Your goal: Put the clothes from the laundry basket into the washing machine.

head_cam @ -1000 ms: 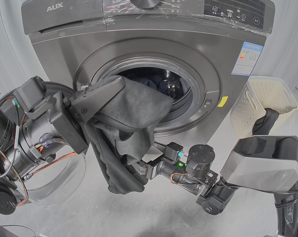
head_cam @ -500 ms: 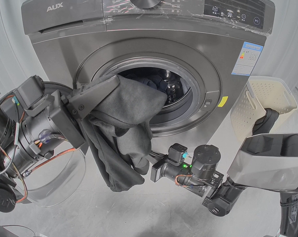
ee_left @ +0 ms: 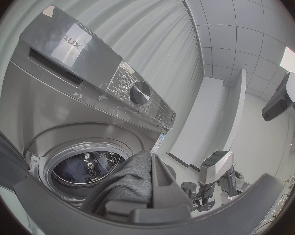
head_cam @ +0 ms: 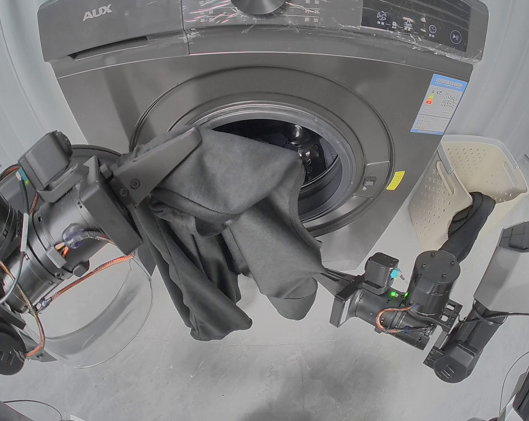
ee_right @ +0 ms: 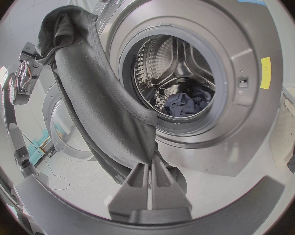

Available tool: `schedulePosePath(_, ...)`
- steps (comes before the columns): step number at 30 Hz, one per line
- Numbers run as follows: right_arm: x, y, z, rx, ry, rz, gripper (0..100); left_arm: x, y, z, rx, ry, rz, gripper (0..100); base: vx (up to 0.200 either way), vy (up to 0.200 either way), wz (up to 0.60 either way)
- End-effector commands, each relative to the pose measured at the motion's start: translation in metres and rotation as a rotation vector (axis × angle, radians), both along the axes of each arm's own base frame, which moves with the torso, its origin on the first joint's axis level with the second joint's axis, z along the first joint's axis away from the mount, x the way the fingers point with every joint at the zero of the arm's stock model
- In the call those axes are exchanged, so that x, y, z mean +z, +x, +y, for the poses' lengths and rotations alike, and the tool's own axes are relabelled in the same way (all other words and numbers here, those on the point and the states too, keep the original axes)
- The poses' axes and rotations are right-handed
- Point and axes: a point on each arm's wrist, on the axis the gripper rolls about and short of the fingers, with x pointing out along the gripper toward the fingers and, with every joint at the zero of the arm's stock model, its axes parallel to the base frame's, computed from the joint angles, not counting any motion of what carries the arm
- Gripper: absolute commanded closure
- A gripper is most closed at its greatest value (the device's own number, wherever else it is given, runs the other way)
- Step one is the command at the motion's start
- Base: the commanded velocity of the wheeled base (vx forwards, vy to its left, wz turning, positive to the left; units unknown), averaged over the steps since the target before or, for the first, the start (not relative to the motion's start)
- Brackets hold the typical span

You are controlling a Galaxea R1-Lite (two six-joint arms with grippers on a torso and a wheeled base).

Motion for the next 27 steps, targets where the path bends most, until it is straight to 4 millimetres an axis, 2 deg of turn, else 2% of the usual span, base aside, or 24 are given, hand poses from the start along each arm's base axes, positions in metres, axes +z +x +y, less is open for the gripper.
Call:
schedulePosePath(1, 0.008, -0.010, -0.014, -0.017, -0.001, 0.003, 100, 0.000, 0.000, 0.006, 0.019, -0.002, -0.004, 100, 0.000, 0.000, 0.00)
schedulePosePath(5, -0.008, -0.027, -0.009, 0.031, -0.047, 0.071, 100, 0.002, -0.003, 0.004, -0.003, -0.005, -0.014, 100, 0.000, 0.000, 0.00)
schedulePosePath(6, -0.015, -0.030, -0.007, 0.043, -0.065, 0.092, 0, 0.002, -0.004, 0.004, -0.006, -0.004, -0.015, 100, 0.000, 0.000, 0.00)
schedulePosePath(10, -0.030, -0.038, 0.000, 0.087, -0.105, 0.139, 0, 0.002, -0.004, 0.003, -0.009, -0.006, -0.015, 100, 0.000, 0.000, 0.00)
schedulePosePath(13, -0.032, -0.033, 0.003, 0.095, -0.104, 0.136, 0, 0.002, -0.005, 0.004, -0.011, -0.008, -0.018, 100, 0.000, 0.000, 0.00)
schedulePosePath(16, -0.031, -0.021, 0.010, 0.110, -0.082, 0.105, 0, 0.004, -0.008, 0.005, -0.012, -0.011, -0.025, 100, 0.000, 0.000, 0.00)
schedulePosePath(20, -0.035, 0.007, 0.020, 0.095, -0.060, 0.056, 0, 0.002, -0.008, 0.006, -0.012, -0.007, -0.021, 100, 0.000, 0.000, 0.00)
schedulePosePath(27, -0.039, 0.030, 0.033, 0.139, -0.026, 0.013, 0, -0.002, -0.009, 0.006, -0.031, 0.008, -0.009, 100, 0.000, 0.000, 0.00)
